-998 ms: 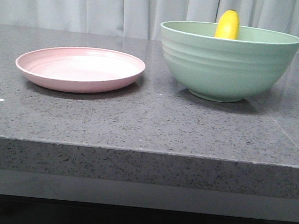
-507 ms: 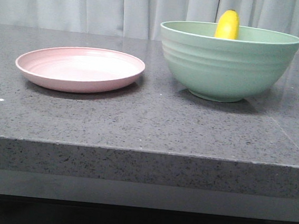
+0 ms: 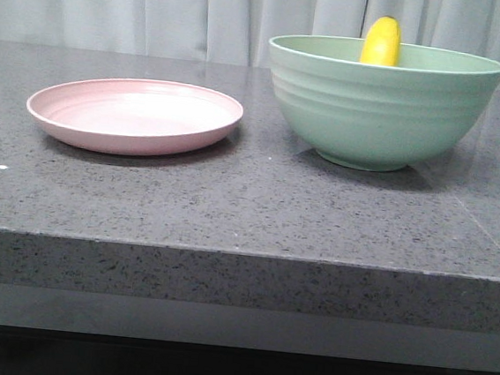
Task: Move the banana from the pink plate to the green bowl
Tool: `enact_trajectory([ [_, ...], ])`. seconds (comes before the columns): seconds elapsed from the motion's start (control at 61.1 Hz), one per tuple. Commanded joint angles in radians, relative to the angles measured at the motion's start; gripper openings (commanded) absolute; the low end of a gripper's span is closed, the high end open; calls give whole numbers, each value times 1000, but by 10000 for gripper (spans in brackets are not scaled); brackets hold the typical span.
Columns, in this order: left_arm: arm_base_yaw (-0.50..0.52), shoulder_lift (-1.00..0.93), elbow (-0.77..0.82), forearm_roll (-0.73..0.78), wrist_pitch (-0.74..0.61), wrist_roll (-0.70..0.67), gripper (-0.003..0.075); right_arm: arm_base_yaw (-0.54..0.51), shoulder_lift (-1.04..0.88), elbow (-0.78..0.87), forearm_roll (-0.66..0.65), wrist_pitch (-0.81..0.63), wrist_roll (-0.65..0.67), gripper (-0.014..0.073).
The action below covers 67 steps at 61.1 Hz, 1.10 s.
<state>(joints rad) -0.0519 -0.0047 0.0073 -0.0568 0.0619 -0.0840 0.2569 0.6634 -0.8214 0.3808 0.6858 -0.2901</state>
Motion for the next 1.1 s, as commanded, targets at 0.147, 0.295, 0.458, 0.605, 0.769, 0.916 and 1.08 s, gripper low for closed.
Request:
enact_trajectory([
  [0.147,-1,-19,3,2,-78,-8,-20,-149,-244,253,-17,-325,-6,-69],
  [0.295,-1,-19,3,2,-78,-8,-20,-196,-404,444,-15,-459,-6,-69],
  [0.458,-1,-19,3,2,-78,-8,-20,-197,-480,553,-16,-530,-6,-69],
  [0.605,-1,-19,3,2,-78,-8,-20,-196,-505,600,-21,-571,-2,-69],
  [0.769,-1,-19,3,2,-78,-8,-20,-198,-596,673,-247,-652,236,-69],
  [0.916,-1,-19,3,2,-78,-8,-20,-216,-655,778,-316,-783,362,-69],
  [1.08,-1,-19,3,2,-78,-8,-20,-245,-698,848,-313,-770,360,-69],
])
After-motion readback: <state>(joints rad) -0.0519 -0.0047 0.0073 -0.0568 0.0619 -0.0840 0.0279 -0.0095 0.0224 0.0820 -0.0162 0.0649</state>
